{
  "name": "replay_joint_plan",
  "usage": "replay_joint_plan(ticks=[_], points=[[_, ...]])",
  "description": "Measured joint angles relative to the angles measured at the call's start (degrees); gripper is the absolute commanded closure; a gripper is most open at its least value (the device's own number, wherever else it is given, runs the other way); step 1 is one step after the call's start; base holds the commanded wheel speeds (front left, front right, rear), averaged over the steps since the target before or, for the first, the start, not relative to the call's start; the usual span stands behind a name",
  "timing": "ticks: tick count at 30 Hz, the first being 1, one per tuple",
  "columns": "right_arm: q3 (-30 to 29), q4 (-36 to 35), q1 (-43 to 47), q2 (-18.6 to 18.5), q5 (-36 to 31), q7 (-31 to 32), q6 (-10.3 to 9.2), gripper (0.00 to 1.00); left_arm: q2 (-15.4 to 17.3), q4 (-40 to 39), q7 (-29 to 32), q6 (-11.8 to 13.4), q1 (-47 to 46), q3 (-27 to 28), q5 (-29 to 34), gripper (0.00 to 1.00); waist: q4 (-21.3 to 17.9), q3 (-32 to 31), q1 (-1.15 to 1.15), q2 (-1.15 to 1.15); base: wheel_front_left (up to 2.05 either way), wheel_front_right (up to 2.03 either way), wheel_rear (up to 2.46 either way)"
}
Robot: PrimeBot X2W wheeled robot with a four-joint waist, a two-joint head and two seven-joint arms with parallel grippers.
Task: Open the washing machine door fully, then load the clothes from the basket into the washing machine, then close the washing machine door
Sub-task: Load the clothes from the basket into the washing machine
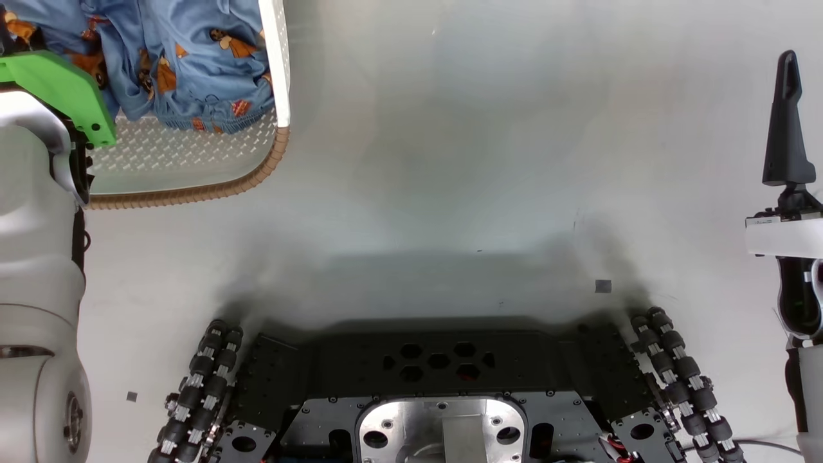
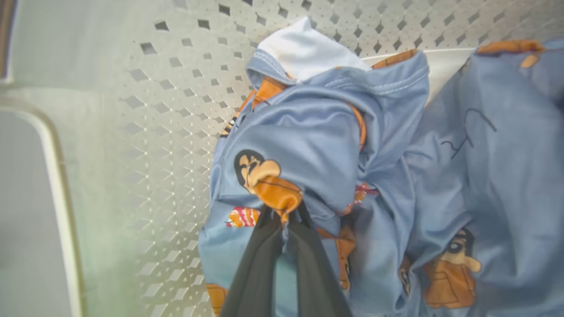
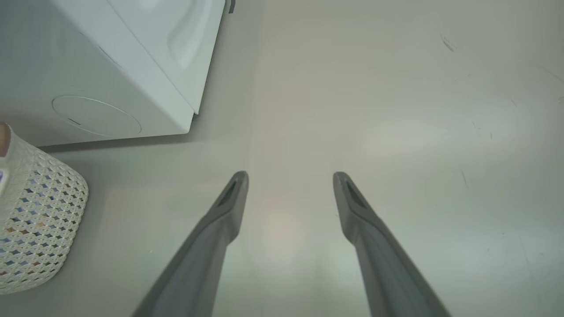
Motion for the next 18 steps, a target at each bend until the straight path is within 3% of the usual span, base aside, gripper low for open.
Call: replay_joint_plan(ticks=[6,18], points=[[0.4,1.4,-1.6,0.7,0.3,0.0,0.00,0.00,-0.6,0.6,-3.0,-0.5,0.4,-0.2,-0.4,1.00,-0.2,-2.8,0.00,0.00,0.00,0.00,0.00],[-0.1,4.7,-2.0,1.0,0.3,0.0,0.00,0.00,-5.6,-0.1,-6.5,-0.4,4.3,-1.2,-0.4,1.00,0.3,-10.3,0.00,0.00,0.00,0.00,0.00]])
